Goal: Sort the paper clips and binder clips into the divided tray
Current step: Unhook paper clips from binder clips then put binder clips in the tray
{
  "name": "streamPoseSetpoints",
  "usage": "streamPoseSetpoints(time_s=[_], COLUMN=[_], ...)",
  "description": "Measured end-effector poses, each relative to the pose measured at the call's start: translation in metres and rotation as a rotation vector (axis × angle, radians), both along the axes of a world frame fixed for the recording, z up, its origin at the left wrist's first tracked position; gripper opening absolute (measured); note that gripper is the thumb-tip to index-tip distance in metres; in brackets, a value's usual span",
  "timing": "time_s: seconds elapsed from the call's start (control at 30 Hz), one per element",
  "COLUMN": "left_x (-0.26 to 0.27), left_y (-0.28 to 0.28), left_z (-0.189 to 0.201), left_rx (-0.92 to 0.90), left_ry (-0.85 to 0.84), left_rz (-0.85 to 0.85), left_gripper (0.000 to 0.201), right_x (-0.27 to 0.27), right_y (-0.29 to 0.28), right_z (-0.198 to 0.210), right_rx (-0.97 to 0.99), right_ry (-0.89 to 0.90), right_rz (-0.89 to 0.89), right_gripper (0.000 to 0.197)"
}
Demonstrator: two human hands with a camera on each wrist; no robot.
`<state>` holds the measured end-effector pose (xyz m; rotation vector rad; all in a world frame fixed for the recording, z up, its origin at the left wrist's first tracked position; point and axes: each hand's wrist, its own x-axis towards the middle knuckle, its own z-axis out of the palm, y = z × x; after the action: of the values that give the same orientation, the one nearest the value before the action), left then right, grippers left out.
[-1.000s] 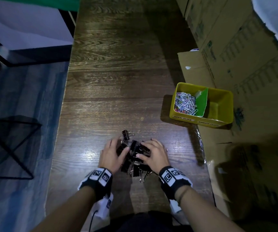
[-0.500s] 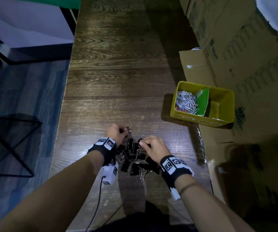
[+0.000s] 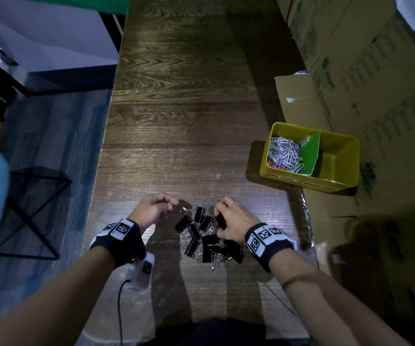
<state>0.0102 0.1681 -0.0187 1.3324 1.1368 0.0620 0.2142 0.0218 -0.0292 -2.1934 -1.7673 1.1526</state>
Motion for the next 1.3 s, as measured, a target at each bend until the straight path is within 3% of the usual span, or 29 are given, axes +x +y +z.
streamPoseSetpoints(time_s=[0.07, 0.13, 0.27, 0.37, 0.43, 0.57, 0.6, 0.7, 0.8, 0.87, 0.97, 1.03, 1.13, 1.23, 1.3], left_x=[-0.004, -0.006, -0.005, -0.005, -0.007, -0.011, -0.012, -0.02, -0.028, -0.029, -0.027, -0.023, -0.012, 0.0, 0.011], left_y=[-0.004, -0.008, -0.02, -0.025, -0.028, -0.032, -0.032, -0.027, -0.019, -0.018, -0.027, -0.035, -0.035, -0.021, -0.01], left_z=[0.004, 0.006, 0.002, -0.009, -0.017, -0.019, -0.018, -0.02, -0.02, -0.015, -0.015, -0.02, -0.025, -0.025, -0.018], left_rx=[0.099, 0.148, 0.338, 0.519, 0.605, 0.673, 0.676, 0.561, 0.423, 0.468, 0.649, 0.707, 0.75, 0.622, 0.354], left_ry=[0.084, 0.147, 0.177, 0.179, 0.161, 0.151, 0.143, 0.167, 0.144, 0.144, 0.206, 0.246, 0.31, 0.393, 0.257], left_rz=[-0.304, -0.494, -0.703, -0.777, -0.748, -0.638, -0.621, -0.45, -0.162, -0.212, -0.486, -0.541, -0.441, -0.139, 0.11], left_gripper=[0.039, 0.041, 0.058, 0.055, 0.048, 0.038, 0.034, 0.026, 0.031, 0.028, 0.024, 0.027, 0.02, 0.016, 0.019], right_x=[0.002, 0.006, 0.018, 0.026, 0.032, 0.035, 0.032, 0.019, 0.01, 0.009, 0.012, 0.017, 0.03, 0.046, 0.063], right_y=[0.0, 0.0, -0.003, -0.008, -0.011, -0.019, -0.02, -0.022, -0.023, -0.022, -0.023, -0.024, -0.023, -0.023, -0.027], right_z=[0.002, -0.001, 0.005, 0.016, 0.02, 0.022, 0.021, 0.015, 0.009, 0.008, 0.01, 0.011, 0.014, 0.03, 0.049], right_rx=[0.035, 0.07, 0.196, 0.189, 0.144, 0.01, -0.026, -0.11, -0.029, 0.01, 0.024, 0.076, 0.163, 0.235, 0.323], right_ry=[0.03, 0.135, 0.604, 0.832, 0.733, 0.401, 0.316, 0.069, -0.034, -0.045, -0.01, 0.074, 0.319, 0.801, 1.162], right_rz=[-0.028, -0.193, -0.743, -0.868, -0.806, -0.607, -0.544, -0.386, -0.326, -0.317, -0.399, -0.55, -0.921, -1.3, -1.463], right_gripper=[0.032, 0.03, 0.041, 0.048, 0.048, 0.024, 0.029, 0.052, 0.043, 0.037, 0.034, 0.028, 0.017, 0.019, 0.02])
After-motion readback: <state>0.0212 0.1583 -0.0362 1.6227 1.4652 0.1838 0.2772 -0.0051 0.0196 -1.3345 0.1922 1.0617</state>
